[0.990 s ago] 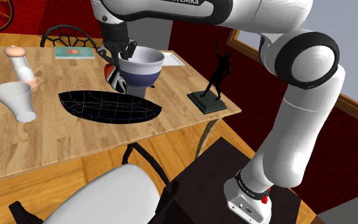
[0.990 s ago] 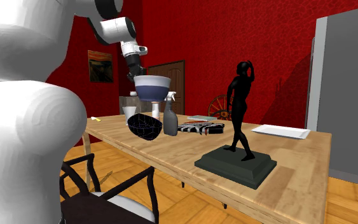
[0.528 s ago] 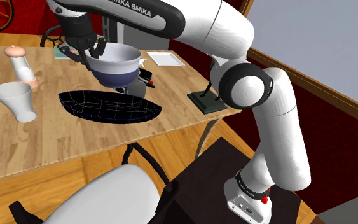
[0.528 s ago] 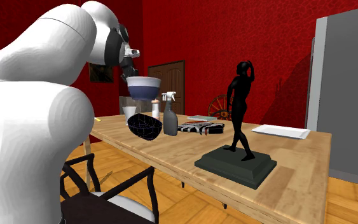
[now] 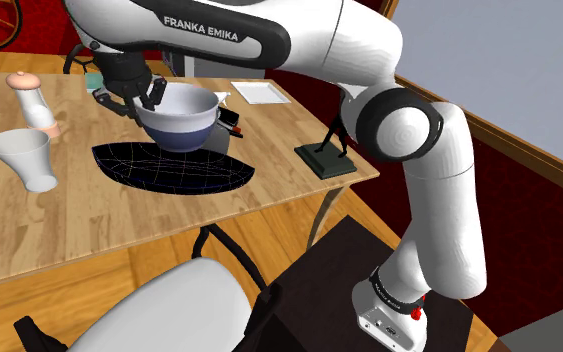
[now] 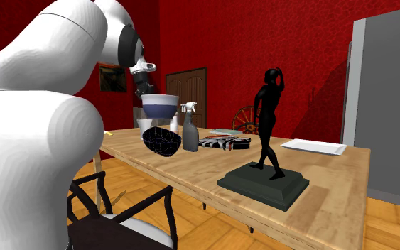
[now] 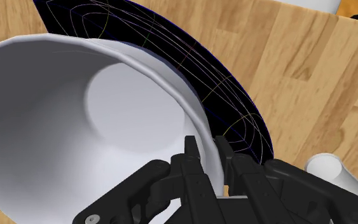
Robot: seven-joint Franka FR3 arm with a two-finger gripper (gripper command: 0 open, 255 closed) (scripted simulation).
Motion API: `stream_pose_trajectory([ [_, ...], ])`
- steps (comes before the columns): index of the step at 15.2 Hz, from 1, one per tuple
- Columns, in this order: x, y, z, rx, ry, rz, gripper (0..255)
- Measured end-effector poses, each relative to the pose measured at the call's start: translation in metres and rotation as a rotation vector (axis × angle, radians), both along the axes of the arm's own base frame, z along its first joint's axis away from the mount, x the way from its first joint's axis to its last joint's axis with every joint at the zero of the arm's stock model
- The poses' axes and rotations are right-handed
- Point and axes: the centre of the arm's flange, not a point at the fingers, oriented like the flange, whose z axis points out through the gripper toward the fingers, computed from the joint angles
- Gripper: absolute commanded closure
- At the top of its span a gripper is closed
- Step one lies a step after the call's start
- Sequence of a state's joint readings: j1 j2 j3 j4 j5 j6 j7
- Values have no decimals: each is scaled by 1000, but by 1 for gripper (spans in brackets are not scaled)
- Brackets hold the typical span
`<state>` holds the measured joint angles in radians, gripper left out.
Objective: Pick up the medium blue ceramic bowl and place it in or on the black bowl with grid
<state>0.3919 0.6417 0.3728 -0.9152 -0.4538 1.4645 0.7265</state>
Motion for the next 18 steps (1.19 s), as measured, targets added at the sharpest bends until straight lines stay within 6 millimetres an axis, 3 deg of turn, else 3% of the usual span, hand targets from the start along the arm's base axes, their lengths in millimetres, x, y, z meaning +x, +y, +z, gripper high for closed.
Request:
stream_pose_trajectory([
  [10,-1,1,-52,0,0,0,255],
  [16,0,0,-56,1,0,0,255],
  [17,0,0,-56,1,0,0,0],
  [18,-1,0,-56,1,-1,0,0],
])
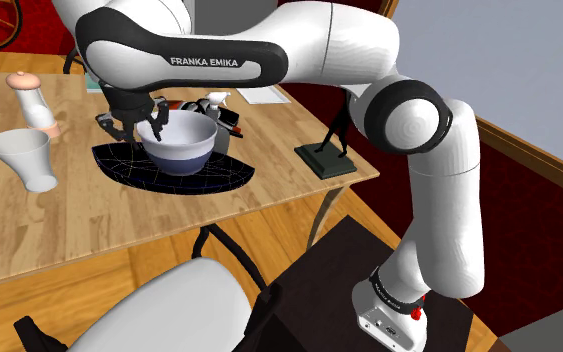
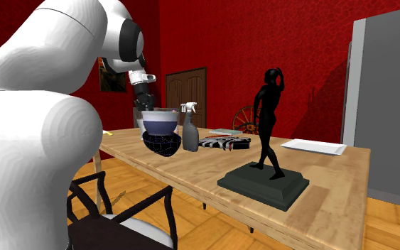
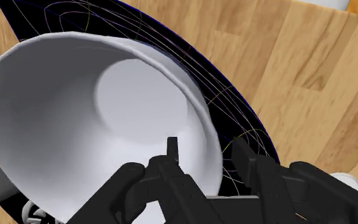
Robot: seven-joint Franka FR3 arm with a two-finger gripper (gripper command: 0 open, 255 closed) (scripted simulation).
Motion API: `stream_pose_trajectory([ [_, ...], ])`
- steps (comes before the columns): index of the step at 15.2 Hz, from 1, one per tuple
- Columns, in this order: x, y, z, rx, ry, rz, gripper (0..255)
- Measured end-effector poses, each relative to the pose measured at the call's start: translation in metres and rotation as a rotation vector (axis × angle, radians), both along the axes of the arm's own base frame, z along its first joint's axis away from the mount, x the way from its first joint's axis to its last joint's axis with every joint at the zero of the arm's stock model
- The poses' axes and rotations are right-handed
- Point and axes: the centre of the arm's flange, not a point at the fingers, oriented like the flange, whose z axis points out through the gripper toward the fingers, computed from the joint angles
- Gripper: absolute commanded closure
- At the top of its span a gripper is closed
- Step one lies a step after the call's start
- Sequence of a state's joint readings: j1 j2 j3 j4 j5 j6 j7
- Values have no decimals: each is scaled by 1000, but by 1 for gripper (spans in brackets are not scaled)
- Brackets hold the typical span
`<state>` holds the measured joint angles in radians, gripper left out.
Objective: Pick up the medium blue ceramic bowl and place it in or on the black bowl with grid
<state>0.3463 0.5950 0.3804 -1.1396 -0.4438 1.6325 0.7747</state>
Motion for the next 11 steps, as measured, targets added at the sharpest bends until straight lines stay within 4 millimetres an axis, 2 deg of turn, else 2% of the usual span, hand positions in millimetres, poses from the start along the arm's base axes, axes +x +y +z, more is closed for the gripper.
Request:
stream_pose_trajectory([
  [5,0,0,0,0,-1,0,0],
  [9,-3,10,38,1,-2,1,0],
  [11,-5,11,46,1,-1,1,0],
])
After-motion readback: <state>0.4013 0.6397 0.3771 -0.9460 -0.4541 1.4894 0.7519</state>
